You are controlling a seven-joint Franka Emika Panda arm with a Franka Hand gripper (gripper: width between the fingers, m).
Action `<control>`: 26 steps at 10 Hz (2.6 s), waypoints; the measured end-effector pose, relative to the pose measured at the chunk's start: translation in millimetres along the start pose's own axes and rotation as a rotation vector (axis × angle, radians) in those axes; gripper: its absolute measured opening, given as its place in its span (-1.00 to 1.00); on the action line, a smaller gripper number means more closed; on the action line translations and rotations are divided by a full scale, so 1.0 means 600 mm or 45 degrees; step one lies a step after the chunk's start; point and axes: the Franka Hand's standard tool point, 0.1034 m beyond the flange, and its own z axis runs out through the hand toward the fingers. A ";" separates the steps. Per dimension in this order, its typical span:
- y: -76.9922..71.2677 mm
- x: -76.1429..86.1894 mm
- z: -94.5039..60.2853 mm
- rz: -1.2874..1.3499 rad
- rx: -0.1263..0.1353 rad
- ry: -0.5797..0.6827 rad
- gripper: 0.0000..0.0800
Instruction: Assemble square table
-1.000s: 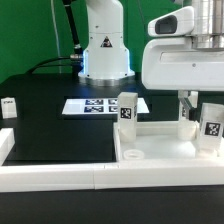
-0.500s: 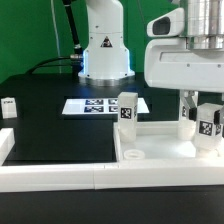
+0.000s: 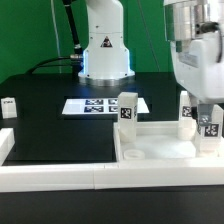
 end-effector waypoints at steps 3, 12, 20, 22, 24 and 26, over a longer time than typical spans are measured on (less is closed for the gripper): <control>0.001 0.000 0.000 0.062 -0.005 -0.001 -0.27; -0.001 -0.024 -0.001 -1.332 -0.064 0.153 0.62; -0.009 -0.022 -0.004 -1.316 -0.039 0.169 -0.27; -0.008 -0.017 -0.002 -1.056 -0.027 0.167 -0.27; -0.006 -0.009 -0.002 -0.620 -0.033 0.106 -0.27; 0.003 -0.014 0.000 -0.117 0.012 0.038 -0.27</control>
Offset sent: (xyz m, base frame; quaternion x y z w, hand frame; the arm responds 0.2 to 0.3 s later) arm 0.0000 0.0000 0.0000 0.0000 0.0000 -0.0650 0.9979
